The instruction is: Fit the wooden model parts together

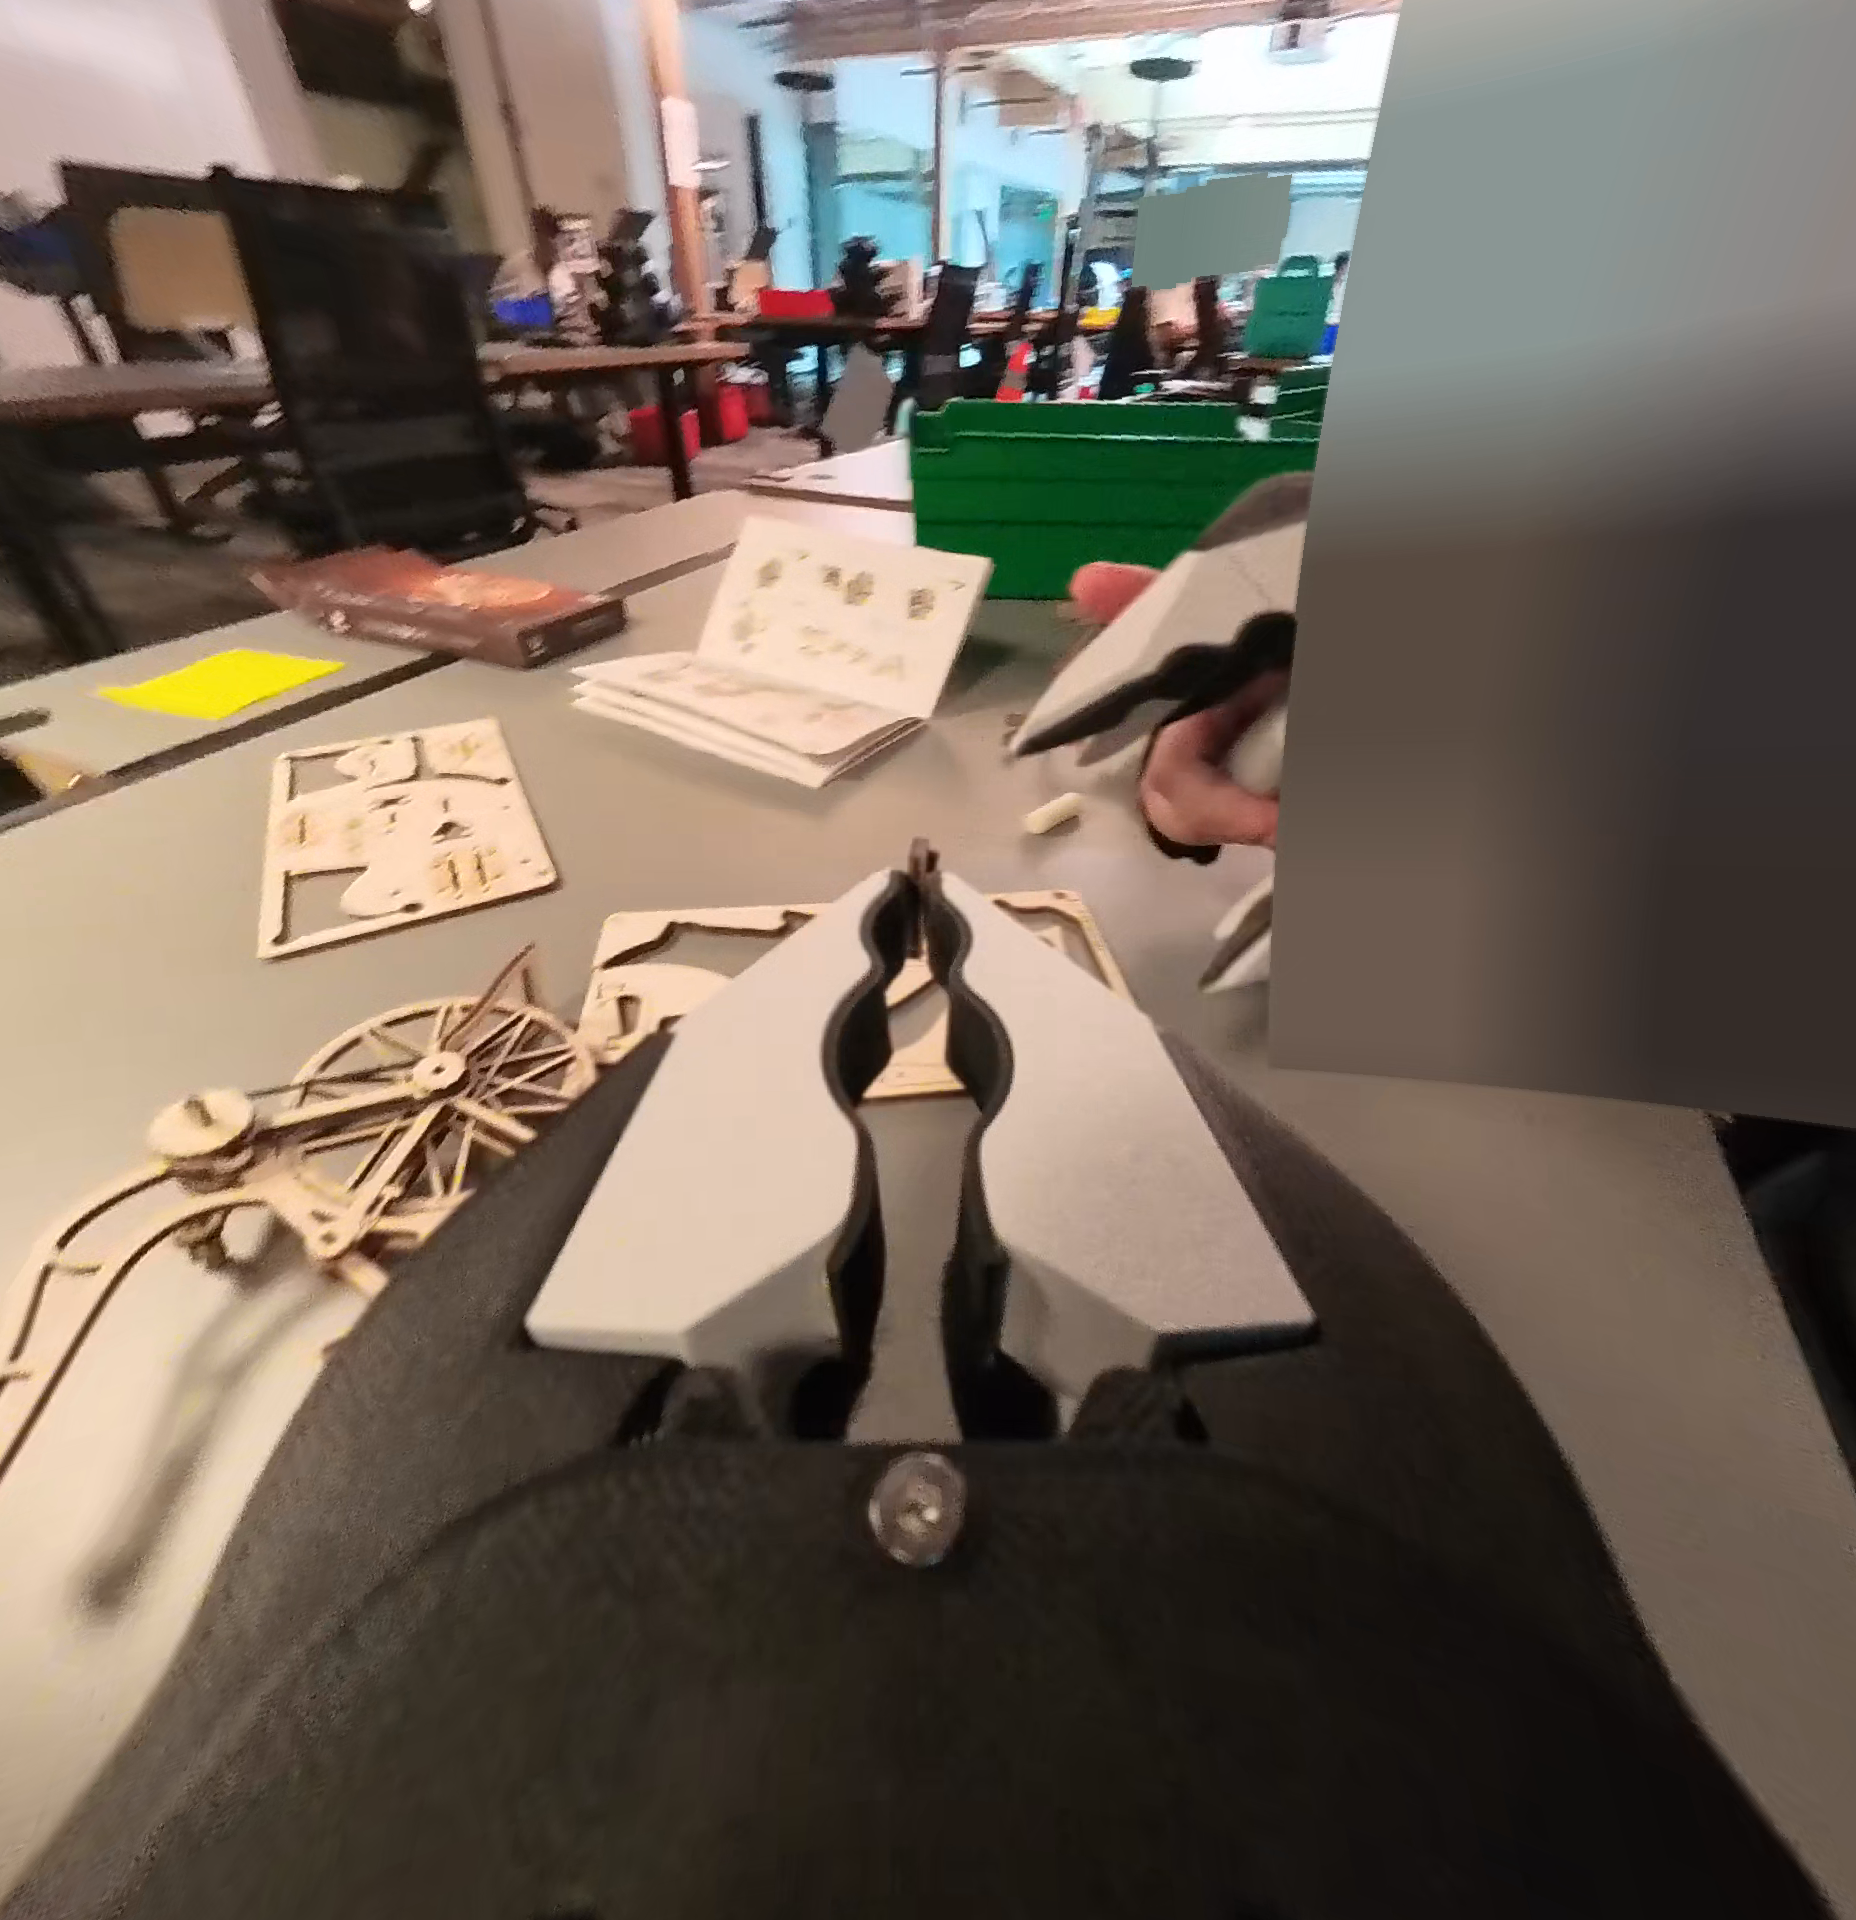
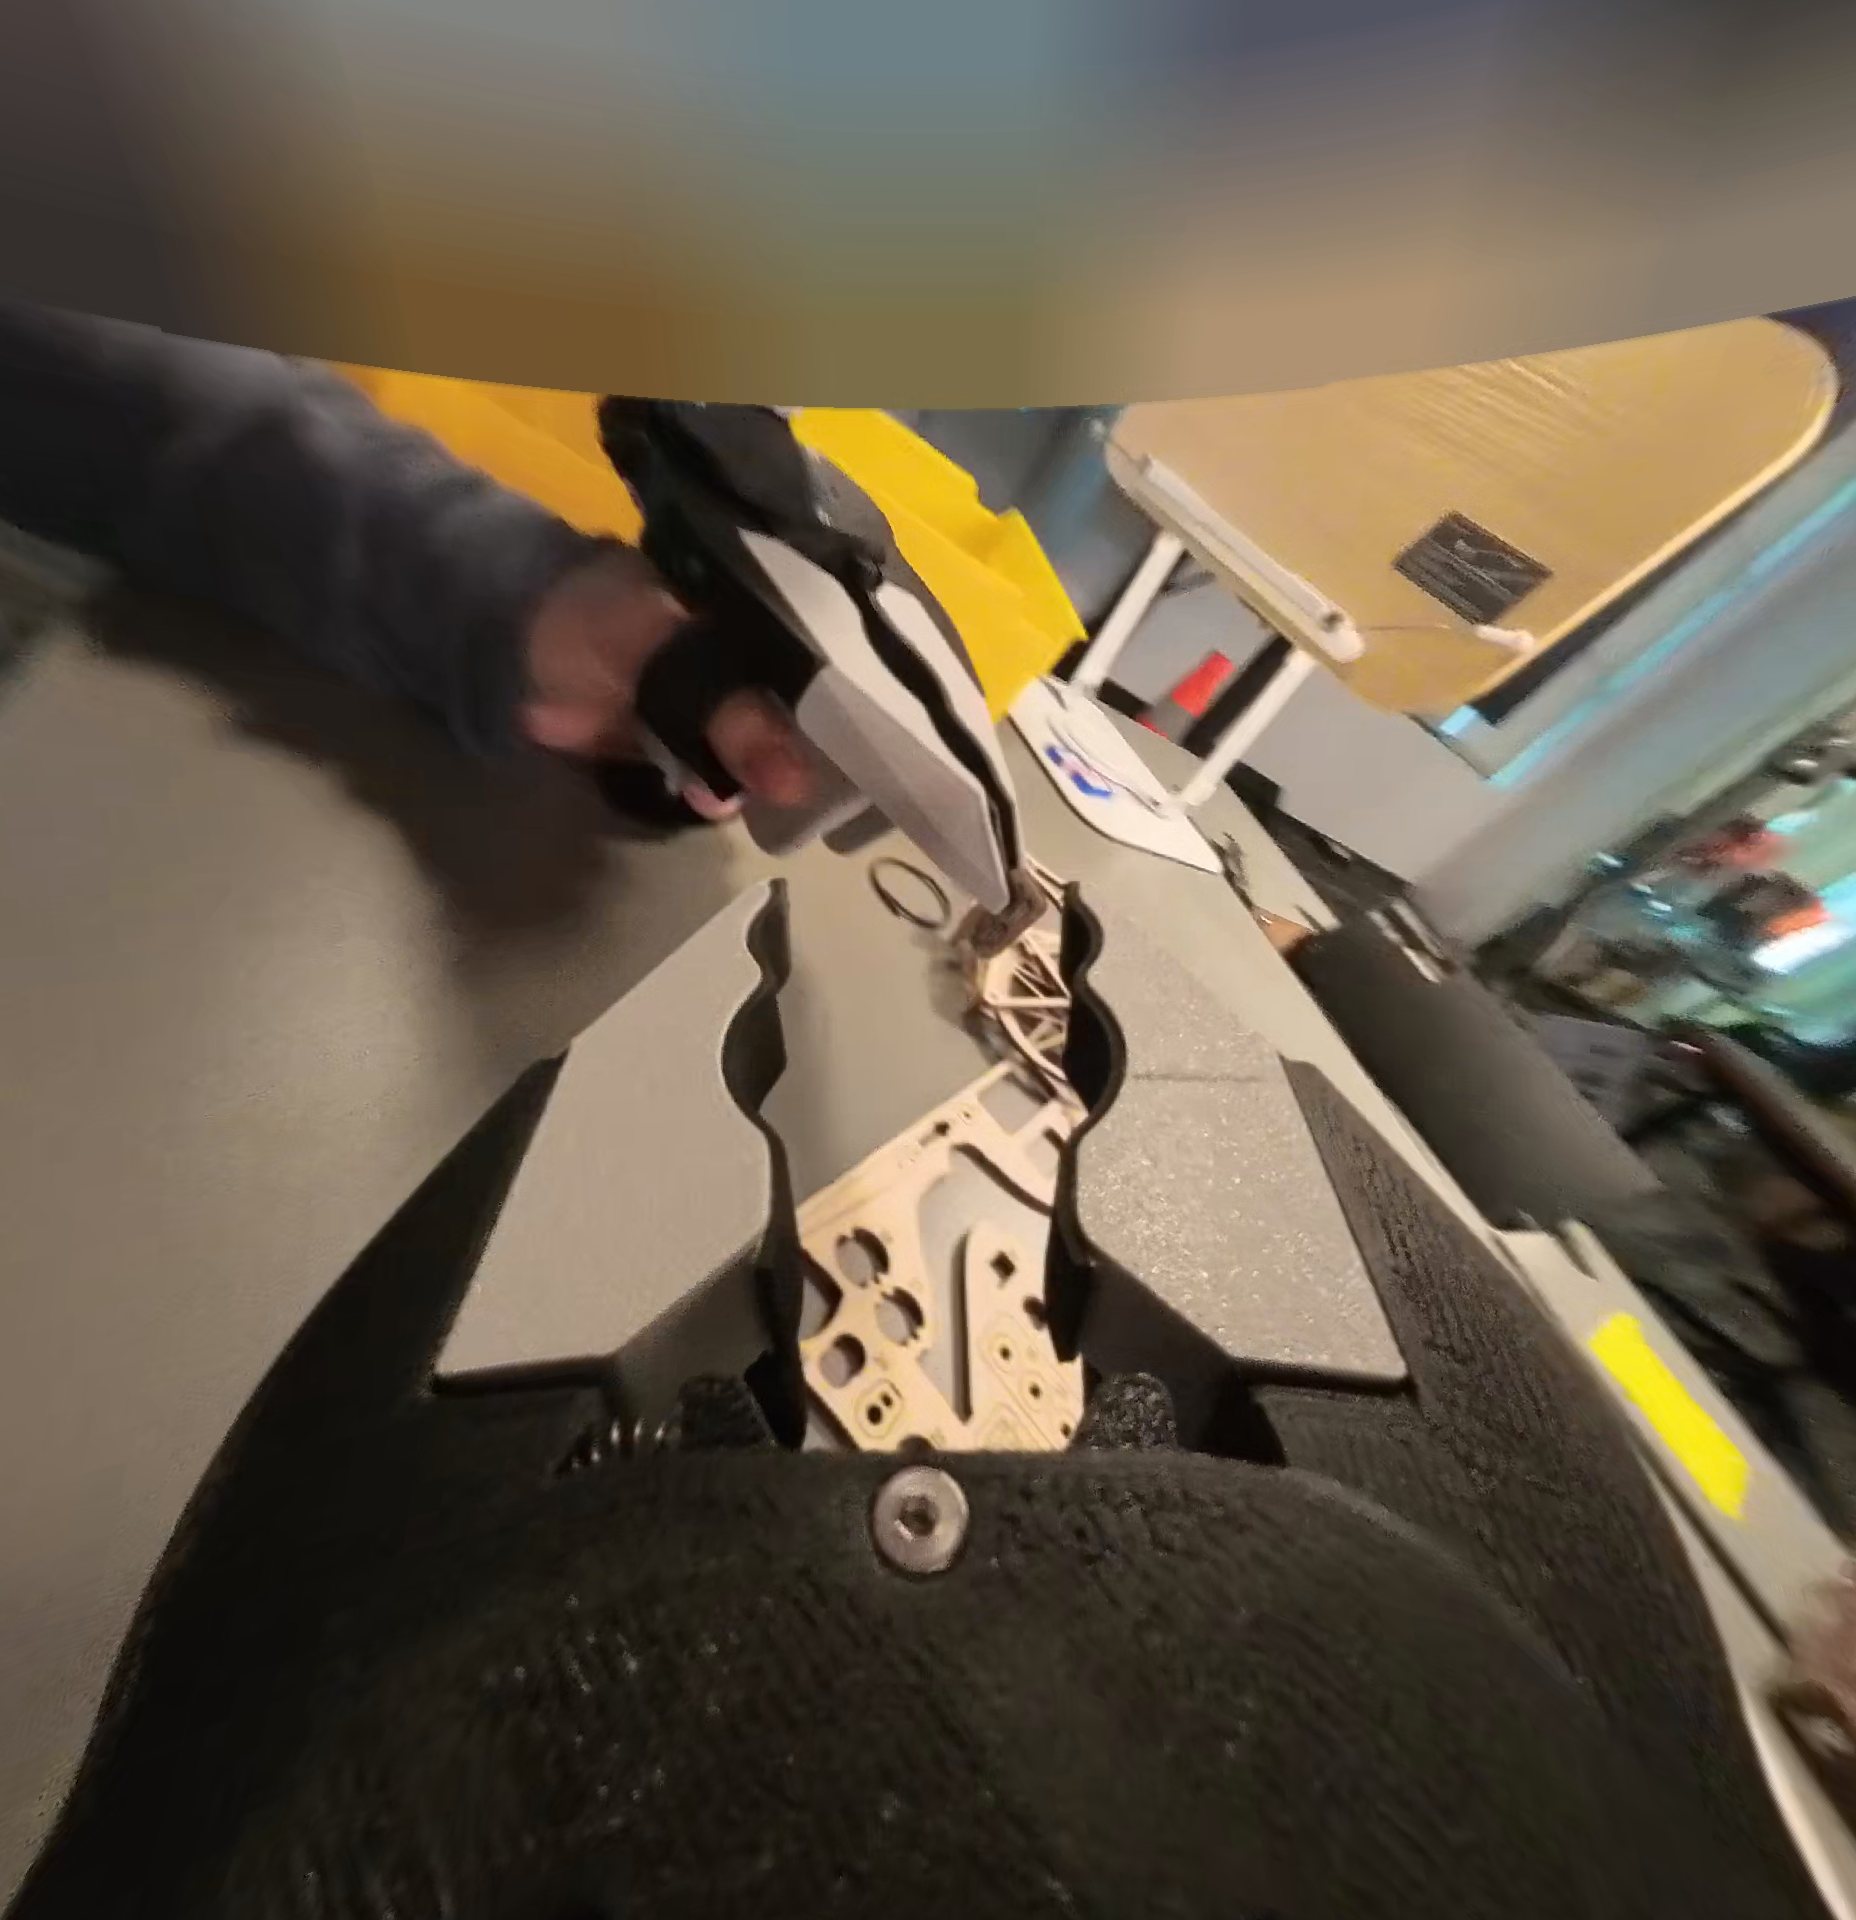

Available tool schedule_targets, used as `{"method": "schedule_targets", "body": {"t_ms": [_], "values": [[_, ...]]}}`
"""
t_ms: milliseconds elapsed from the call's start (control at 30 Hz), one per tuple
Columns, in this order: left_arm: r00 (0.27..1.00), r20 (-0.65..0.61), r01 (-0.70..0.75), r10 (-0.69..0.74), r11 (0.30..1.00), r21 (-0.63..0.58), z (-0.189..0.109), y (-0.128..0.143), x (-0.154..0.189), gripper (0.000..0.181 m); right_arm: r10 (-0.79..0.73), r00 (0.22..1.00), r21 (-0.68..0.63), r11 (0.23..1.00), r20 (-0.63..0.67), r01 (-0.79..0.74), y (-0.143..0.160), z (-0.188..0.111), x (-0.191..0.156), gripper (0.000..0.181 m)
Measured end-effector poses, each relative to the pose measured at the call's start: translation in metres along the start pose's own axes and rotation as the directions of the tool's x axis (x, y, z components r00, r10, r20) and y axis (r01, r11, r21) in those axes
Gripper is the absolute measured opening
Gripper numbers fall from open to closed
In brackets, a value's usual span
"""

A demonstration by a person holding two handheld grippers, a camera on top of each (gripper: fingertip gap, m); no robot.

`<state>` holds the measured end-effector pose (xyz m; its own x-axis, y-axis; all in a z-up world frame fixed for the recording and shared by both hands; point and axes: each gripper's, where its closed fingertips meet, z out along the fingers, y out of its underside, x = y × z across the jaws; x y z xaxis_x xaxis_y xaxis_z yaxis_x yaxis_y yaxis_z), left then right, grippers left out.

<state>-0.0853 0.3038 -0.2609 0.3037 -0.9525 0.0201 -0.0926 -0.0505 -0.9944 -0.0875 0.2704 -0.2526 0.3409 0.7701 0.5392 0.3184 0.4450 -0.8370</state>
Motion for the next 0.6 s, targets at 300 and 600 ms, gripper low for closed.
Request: {"method": "schedule_targets", "body": {"t_ms": [300,600], "values": [[0.997,0.071,-0.031,0.036,0.997,-0.064,0.004,0.008,-0.006,0.002,0.07,0.969,-0.197,0.973,-0.239,-0.119,0.024,0.016,0.03,0.007],[0.95,0.276,-0.129,0.146,0.989,-0.077,0.001,0.004,-0.028,0.002,0.486,0.828,-0.023,0.859,-0.279,-0.512,0.021,0.03,0.043,0.002]]}}
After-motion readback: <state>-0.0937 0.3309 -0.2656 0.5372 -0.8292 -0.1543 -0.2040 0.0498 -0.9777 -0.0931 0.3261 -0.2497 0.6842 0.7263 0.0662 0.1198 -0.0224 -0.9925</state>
